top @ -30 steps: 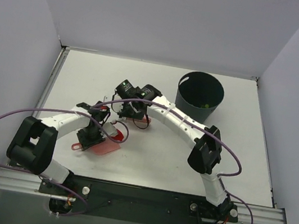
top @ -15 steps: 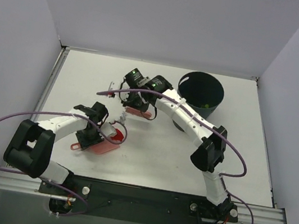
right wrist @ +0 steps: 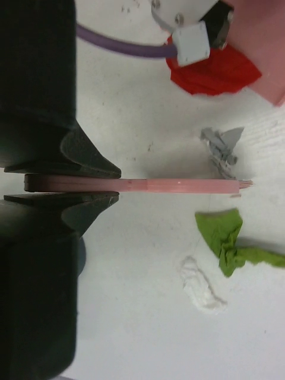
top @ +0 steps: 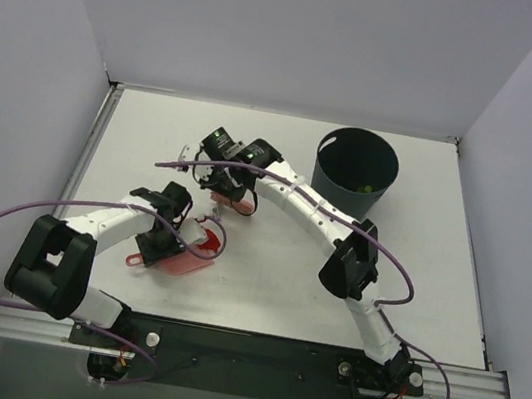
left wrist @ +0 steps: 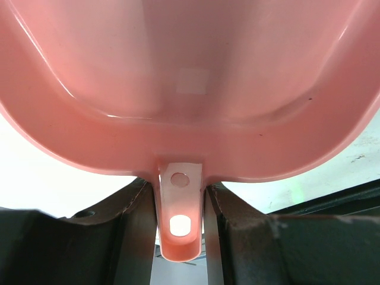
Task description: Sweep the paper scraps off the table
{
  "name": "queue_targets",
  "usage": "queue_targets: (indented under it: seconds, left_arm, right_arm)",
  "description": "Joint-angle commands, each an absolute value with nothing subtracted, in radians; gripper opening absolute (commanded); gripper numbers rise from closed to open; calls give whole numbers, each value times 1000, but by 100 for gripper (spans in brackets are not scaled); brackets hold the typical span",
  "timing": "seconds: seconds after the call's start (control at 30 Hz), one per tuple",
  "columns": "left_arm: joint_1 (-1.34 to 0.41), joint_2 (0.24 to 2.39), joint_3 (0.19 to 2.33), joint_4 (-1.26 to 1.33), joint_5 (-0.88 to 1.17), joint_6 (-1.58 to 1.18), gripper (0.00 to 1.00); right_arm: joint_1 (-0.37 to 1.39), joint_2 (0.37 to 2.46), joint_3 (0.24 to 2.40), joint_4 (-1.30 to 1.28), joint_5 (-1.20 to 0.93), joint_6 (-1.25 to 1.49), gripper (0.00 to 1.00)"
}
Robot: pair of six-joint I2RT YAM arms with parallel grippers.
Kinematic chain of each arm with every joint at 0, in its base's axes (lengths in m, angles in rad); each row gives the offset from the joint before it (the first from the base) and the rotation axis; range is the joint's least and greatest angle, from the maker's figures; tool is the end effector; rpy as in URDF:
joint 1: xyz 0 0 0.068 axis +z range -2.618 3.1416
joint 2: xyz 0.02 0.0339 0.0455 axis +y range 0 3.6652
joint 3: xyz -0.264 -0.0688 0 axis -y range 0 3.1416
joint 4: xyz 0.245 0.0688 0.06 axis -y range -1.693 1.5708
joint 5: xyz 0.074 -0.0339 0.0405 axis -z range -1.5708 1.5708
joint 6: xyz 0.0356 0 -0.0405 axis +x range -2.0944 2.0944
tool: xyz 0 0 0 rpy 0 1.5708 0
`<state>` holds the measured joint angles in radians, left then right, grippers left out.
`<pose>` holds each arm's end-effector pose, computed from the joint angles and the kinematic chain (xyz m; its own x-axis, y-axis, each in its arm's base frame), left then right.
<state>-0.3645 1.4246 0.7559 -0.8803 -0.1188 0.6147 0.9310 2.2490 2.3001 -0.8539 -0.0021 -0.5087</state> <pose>0.2008 -0.0721 0.1605 -0.5603 0.8267 0.0505 0.8259 0.5531 0.1094 0.3005 0.4039 0.3127 0.0161 -0.7942 -0.6075 -0.9106 0.2394 -0.3370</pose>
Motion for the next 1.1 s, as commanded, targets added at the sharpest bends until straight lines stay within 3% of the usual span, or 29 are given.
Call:
queue_targets:
  seconds: [0.0,0.6,0.93,1.07]
  left_arm:
    - [-357,1433,755,-854,-110,623,0]
    - [-360,1443,775,-845,-115,586,0]
    - [-360,1385,750,-833,-106,572,0]
    - [-360,1333,719,-805,-81,592,0]
  right_arm:
    - [954,2238,2286,-900,-37,-398,0]
    - [947,2201,2338,-899,-558,96,0]
    - [844,2191,2422,-850,-479,173,0]
    - [769,2157,2389,-839,-549,190,0]
